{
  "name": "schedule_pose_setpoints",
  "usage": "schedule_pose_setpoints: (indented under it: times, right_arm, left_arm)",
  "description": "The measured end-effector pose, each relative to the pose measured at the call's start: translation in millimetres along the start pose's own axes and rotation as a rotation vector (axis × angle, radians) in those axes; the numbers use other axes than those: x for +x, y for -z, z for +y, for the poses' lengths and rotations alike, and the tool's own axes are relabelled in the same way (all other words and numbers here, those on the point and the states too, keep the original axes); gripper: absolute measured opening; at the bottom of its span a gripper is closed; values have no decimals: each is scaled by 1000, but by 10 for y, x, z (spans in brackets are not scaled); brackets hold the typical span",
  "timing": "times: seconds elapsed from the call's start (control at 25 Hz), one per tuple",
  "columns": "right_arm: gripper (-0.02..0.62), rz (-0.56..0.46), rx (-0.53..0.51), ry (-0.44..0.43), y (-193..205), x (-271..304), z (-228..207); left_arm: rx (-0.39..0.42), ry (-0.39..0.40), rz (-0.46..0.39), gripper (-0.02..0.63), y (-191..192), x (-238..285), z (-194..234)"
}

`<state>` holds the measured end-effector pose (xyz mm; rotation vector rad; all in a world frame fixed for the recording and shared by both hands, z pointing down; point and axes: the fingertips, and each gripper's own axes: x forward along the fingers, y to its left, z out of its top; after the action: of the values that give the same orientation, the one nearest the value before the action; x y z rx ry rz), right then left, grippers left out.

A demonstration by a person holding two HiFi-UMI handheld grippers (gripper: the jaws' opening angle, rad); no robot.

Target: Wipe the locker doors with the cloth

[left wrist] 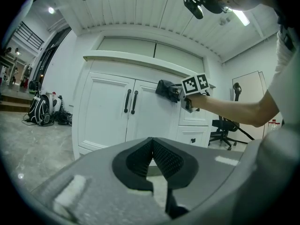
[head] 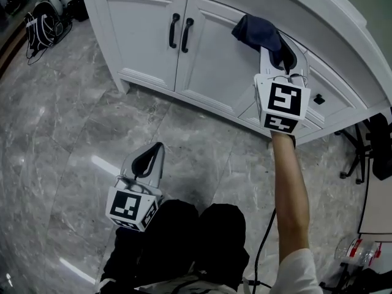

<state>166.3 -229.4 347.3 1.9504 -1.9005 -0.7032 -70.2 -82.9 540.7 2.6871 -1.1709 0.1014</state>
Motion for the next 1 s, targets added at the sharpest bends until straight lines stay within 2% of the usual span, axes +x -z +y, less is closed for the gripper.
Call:
schedule_pose_setpoints:
  times: [0.16, 0.68, 1.0]
  right_arm:
    - [84, 12, -14, -25, 72, 89, 213]
    - [85, 121, 6, -134, 754, 225, 1038]
    - [85, 226, 28, -207, 1323, 247, 1652]
  left_arm:
    - [-6, -7, 4, 2, 33, -12, 46]
    - [-21, -44, 12, 2, 119, -129, 312]
    - [-29, -71, 19, 2, 163, -228, 487]
